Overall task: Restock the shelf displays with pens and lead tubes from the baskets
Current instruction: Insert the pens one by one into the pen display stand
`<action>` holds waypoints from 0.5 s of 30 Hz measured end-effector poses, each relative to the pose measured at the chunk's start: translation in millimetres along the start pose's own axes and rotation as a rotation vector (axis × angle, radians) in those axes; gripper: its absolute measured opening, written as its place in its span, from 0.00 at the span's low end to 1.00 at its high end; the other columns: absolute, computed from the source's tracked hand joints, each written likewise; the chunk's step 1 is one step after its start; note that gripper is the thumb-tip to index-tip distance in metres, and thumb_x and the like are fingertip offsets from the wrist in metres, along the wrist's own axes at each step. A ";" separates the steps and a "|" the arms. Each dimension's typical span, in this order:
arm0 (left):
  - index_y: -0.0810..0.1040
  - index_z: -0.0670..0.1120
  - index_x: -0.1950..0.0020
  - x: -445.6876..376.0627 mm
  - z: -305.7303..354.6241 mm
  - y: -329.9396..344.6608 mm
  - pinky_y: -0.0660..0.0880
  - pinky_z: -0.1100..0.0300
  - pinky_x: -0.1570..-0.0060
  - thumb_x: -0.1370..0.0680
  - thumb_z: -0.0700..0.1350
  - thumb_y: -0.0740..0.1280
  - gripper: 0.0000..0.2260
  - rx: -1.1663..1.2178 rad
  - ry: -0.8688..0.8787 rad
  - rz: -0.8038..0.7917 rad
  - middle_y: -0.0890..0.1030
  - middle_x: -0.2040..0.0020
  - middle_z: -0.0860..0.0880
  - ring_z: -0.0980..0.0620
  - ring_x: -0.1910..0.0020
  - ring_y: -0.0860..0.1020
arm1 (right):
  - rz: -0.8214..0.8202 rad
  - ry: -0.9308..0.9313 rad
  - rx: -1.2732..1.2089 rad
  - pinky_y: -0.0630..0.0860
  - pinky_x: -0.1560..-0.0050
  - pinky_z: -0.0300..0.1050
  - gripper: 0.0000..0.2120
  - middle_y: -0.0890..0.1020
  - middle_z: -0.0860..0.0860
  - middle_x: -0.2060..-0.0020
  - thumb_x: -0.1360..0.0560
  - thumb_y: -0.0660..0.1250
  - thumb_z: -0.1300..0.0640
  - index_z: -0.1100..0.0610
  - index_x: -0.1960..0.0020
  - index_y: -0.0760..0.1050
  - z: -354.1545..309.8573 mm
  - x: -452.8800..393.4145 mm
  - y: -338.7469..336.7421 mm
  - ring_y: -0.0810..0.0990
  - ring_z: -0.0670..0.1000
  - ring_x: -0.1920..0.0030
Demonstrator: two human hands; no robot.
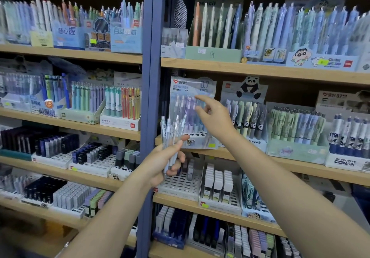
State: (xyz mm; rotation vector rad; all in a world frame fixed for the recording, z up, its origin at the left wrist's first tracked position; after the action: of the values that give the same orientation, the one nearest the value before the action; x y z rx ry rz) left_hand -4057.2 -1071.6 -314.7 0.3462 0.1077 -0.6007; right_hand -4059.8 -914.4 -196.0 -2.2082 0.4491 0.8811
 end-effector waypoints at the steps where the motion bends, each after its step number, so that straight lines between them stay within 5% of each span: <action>1: 0.78 0.52 0.32 -0.3 0.0 0.5 0.60 0.66 0.79 0.21 0.51 0.66 0.17 -0.001 0.007 -0.001 0.74 0.66 0.47 0.55 0.76 0.65 | 0.011 0.024 -0.044 0.73 0.61 0.47 0.17 0.73 0.51 0.65 0.18 0.63 0.55 0.48 0.29 0.72 -2.1 4.6 -1.9 0.72 0.49 0.64; 4: 0.78 0.51 0.32 -2.6 -0.2 2.0 0.59 0.66 0.80 0.20 0.49 0.65 0.17 0.013 0.017 0.003 0.74 0.65 0.46 0.56 0.76 0.65 | 0.029 0.098 -0.172 0.72 0.65 0.44 0.08 0.75 0.48 0.67 0.18 0.62 0.55 0.53 0.42 0.78 -8.0 16.6 -8.0 0.74 0.49 0.68; 9: 0.77 0.46 0.31 -6.3 2.2 13.7 0.58 0.67 0.80 0.18 0.47 0.64 0.16 -0.009 0.024 0.001 0.75 0.65 0.46 0.56 0.76 0.66 | -0.281 0.252 -0.325 0.75 0.71 0.44 0.17 0.82 0.57 0.62 0.21 0.68 0.46 0.61 0.52 0.78 -15.2 32.3 1.8 0.77 0.51 0.72; 12: 0.73 0.39 0.30 -7.0 1.3 23.0 0.60 0.67 0.80 0.18 0.47 0.65 0.19 -0.047 0.020 0.005 0.77 0.65 0.46 0.56 0.76 0.67 | -0.318 0.251 -0.308 0.75 0.70 0.44 0.16 0.82 0.63 0.65 0.23 0.73 0.50 0.61 0.60 0.74 -11.0 35.5 0.2 0.78 0.54 0.70; 15: 0.77 0.45 0.33 -6.3 1.3 31.7 0.60 0.67 0.80 0.19 0.48 0.65 0.17 -0.047 0.030 -0.030 0.77 0.65 0.47 0.56 0.75 0.68 | -0.282 0.278 -0.391 0.74 0.70 0.43 0.16 0.77 0.57 0.71 0.24 0.74 0.53 0.59 0.64 0.73 -0.2 36.6 -10.7 0.80 0.55 0.68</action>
State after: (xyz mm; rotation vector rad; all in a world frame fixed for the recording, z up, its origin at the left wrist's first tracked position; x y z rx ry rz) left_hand -4044.3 -1044.3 -303.1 0.3084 0.1554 -0.6214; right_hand -4028.1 -909.2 -216.5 -2.6862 0.0866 0.5452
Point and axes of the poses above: each hand's wrist, its own x-axis away from the middle knuckle, its own y-axis out of the palm, z = x × y, the point moved 5 cm from there along -x, towards the middle knuckle
